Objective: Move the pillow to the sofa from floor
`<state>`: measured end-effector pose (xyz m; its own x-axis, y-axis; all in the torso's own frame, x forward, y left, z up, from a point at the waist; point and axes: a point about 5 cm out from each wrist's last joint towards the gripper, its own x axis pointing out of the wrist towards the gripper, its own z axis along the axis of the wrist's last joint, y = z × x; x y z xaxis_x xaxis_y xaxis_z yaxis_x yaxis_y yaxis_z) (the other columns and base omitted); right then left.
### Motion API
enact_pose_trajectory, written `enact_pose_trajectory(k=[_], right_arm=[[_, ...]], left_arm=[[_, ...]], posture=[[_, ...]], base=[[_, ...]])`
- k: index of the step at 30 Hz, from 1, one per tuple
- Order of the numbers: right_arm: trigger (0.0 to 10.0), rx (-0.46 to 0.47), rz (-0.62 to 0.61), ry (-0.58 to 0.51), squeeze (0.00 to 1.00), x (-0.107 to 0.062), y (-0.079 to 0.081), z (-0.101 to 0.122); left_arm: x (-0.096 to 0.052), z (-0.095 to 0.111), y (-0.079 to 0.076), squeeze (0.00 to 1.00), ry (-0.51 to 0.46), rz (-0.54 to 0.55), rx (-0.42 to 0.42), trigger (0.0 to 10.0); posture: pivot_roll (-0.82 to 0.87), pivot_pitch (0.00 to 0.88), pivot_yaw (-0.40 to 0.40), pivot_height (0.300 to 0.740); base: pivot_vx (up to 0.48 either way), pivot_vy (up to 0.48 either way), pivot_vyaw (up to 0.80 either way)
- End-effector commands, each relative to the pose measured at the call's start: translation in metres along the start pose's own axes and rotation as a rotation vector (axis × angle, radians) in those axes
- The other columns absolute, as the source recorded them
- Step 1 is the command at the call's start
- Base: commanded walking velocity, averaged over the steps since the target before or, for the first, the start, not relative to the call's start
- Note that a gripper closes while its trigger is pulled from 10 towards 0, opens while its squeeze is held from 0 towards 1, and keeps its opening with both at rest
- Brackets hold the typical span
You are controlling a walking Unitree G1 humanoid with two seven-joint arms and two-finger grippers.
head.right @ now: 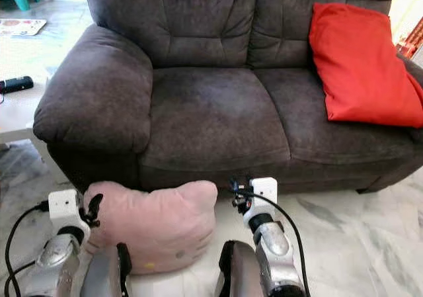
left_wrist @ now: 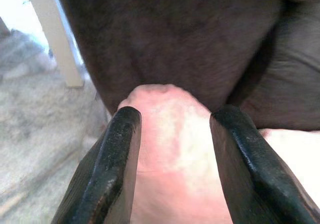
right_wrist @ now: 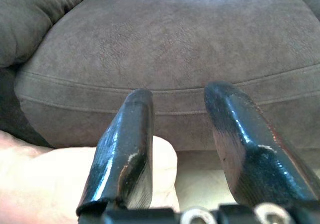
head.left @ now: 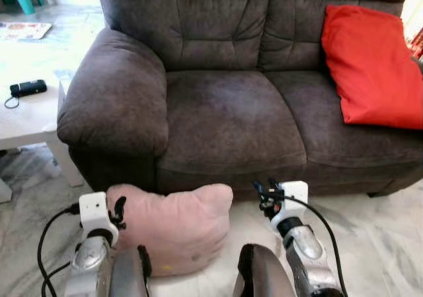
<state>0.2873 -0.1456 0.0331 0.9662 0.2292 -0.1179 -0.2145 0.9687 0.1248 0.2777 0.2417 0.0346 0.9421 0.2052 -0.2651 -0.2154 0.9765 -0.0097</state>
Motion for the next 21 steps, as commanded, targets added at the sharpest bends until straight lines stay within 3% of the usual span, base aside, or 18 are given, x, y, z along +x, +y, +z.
enact_pose_trajectory(k=[1, 7, 12, 13, 14, 21], right_arm=[[10.0, -0.005, -0.006, -0.023, 0.00, 0.002, -0.005, 0.009], [10.0, 0.002, 0.002, -0.071, 0.00, 0.006, -0.009, 0.026], [10.0, 0.026, 0.012, -0.136, 0.00, 0.009, -0.013, 0.051], [10.0, 0.027, 0.015, -0.143, 0.00, 0.009, -0.014, 0.055], [10.0, 0.019, 0.030, -0.148, 0.00, 0.011, -0.012, 0.060], [10.0, 0.003, 0.104, -0.153, 0.00, 0.010, -0.003, 0.073]], left_arm=[[0.004, -0.003, 0.001, 0.00, 0.048, -0.006, -0.025, 10.0], [0.016, -0.001, 0.010, 0.00, 0.108, 0.001, -0.087, 10.0], [0.022, -0.002, 0.008, 0.00, 0.159, -0.033, -0.106, 10.0], [0.023, -0.002, 0.007, 0.32, 0.163, -0.031, -0.104, 10.0], [0.024, -0.001, 0.007, 1.00, 0.170, -0.030, -0.084, 10.0], [0.027, 0.004, 0.008, 1.00, 0.144, -0.028, -0.054, 10.0]], posture=[[0.12, 0.028, -0.137, 0.496], [0.09, 0.053, -0.162, 0.496], [0.05, 0.092, -0.194, 0.496], [0.05, 0.102, -0.206, 0.496], [0.04, 0.110, -0.217, 0.496], [0.03, 0.169, -0.285, 0.496]], base=[[0.000, 0.000, 0.00], [0.000, 0.000, 0.00], [0.000, 0.000, 0.00], [0.000, 0.000, 0.00], [0.000, 0.000, 0.00], [0.000, 0.000, 0.00]])
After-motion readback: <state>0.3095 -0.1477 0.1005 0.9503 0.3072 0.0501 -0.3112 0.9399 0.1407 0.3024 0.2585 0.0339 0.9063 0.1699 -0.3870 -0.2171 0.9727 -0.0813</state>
